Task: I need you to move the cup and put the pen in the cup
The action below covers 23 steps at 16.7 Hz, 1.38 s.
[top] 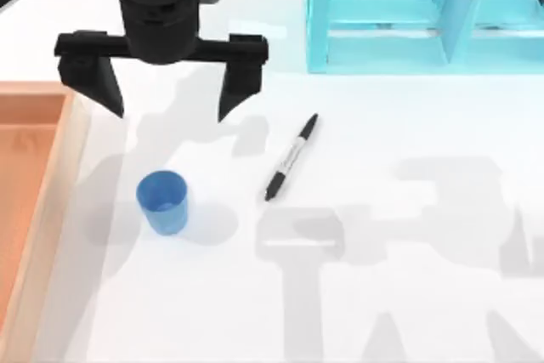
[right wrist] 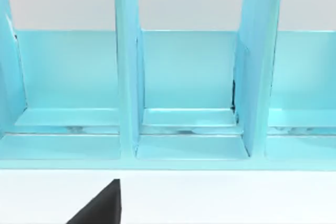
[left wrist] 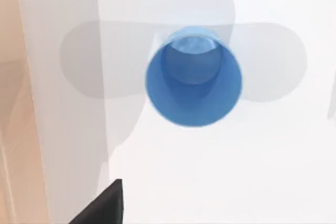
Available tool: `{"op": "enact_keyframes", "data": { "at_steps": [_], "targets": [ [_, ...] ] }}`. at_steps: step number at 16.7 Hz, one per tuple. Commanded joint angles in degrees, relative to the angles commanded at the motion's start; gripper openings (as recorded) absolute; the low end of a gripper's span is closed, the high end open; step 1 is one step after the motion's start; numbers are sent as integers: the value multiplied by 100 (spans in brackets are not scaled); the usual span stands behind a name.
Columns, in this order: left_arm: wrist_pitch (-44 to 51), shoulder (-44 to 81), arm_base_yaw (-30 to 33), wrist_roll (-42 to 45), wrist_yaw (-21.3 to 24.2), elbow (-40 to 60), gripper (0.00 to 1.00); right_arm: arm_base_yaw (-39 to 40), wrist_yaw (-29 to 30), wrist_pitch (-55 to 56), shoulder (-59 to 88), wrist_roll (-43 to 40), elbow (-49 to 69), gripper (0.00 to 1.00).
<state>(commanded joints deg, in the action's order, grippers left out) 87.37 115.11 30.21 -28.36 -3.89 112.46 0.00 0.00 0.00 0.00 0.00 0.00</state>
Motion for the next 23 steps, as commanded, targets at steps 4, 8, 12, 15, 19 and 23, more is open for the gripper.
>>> {"op": "enact_keyframes", "data": {
  "at_steps": [4,8,12,15,19,23],
  "targets": [
    [436,-57,-16,-2,1,434,100,0,0,0,0,0,0,100],
    [415,-29,-18,3,-5,435,100,0,0,0,0,0,0,100],
    [152,641,247,295,-211,942,100,0,0,0,0,0,0,100],
    [-209,1671,651,752,-468,1540,100,0,0,0,0,0,0,100],
    [-667,2744,1130,1313,-770,2222,100,0,0,0,0,0,0,100],
    [-780,2926,1232,1440,-839,2364,100,0,0,0,0,0,0,100]
  ]
}}
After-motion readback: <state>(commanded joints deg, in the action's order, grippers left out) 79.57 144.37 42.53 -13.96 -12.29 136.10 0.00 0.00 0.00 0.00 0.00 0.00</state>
